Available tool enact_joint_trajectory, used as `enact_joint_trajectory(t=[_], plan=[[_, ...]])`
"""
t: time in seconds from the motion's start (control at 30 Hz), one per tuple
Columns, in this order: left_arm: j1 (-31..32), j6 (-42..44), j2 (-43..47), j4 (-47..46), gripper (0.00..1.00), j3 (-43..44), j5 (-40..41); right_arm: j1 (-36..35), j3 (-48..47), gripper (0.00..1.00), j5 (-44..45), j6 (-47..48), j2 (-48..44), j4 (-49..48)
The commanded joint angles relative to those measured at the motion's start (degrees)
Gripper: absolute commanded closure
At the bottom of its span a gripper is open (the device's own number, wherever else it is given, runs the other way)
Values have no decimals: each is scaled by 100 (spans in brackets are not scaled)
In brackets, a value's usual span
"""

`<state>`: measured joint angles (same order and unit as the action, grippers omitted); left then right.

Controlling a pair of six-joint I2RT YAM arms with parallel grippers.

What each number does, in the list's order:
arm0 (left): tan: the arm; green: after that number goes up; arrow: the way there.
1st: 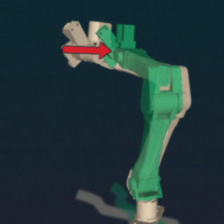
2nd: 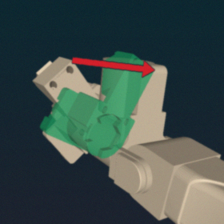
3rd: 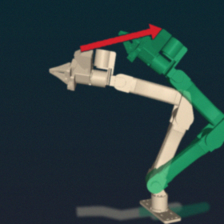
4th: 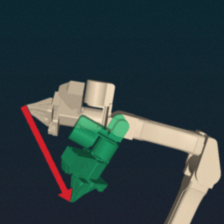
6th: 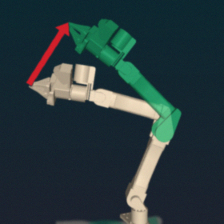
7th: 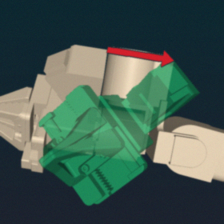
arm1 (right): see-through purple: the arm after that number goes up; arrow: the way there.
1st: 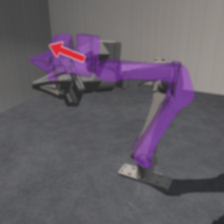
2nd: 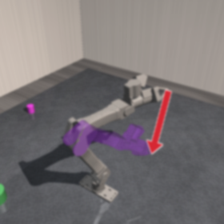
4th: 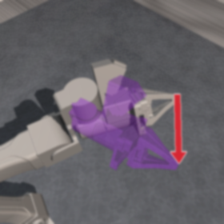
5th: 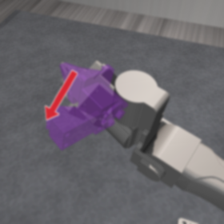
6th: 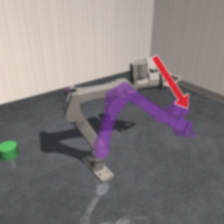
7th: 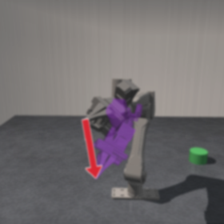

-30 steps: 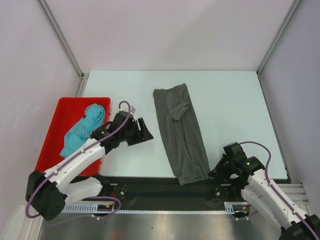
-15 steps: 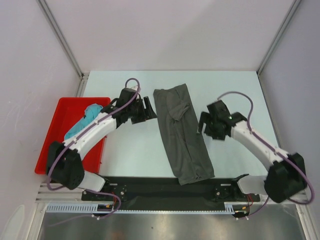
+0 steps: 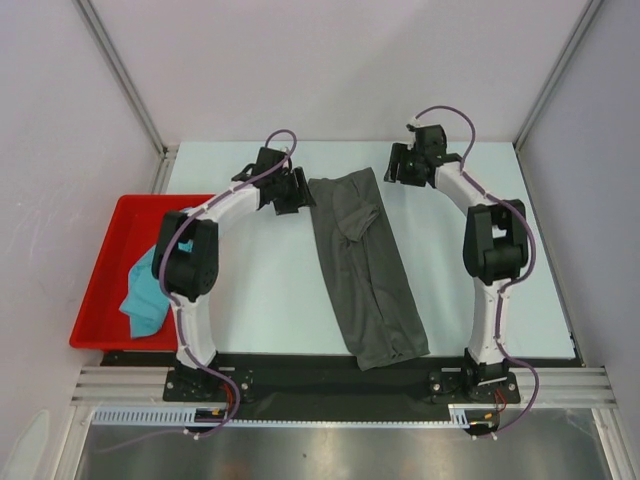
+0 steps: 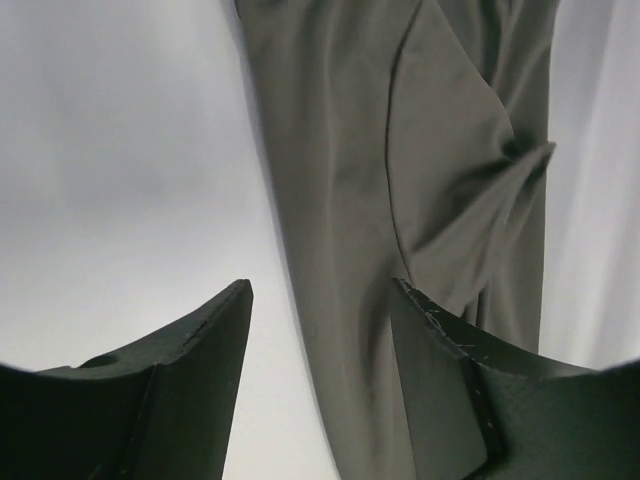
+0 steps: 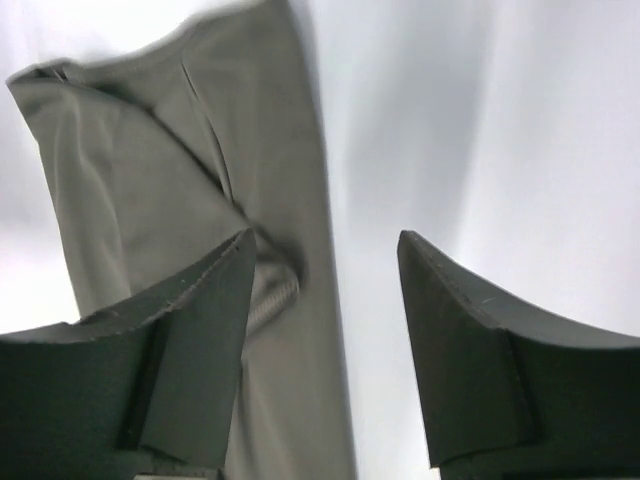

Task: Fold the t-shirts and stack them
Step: Fold the tshirt

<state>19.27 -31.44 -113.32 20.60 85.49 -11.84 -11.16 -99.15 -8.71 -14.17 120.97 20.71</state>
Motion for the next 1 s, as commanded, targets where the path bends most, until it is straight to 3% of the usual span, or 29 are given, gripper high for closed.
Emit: enact_joint_trajectory(t=[0.0,0.17,0.47,0.7,0.77,0.8,0.93,0.97], plan=[[-116,94,-330,-267,36,634,-214,-53,-762,39,-438,328,488,-392],[-151,-72,-1095,-258,36,1319,-275,-18,-1360,51,-816,108,1262,-436],[-222,-494,-1693,-372,41,1681,-214,-53,-1361,47,-1150,-41,1763,-568],[-292,-916,-2282,-381,53,2164,-363,-53,-1405,50,-1264,-349,2114,-744],[-327,-1065,-2510,-399,59,2400,-459,-71,-1501,53,-1247,-411,2211,-787],[-362,-1109,-2581,-408,66,2506,-512,-71,-1562,63,-1247,-489,2264,-779],[-424,-1268,-3090,-390,85,3156,-785,-36,-1739,79,-1221,-823,2528,-919],[-432,-1320,-3317,-373,95,3488,-864,-36,-1730,80,-1203,-928,2554,-1094]])
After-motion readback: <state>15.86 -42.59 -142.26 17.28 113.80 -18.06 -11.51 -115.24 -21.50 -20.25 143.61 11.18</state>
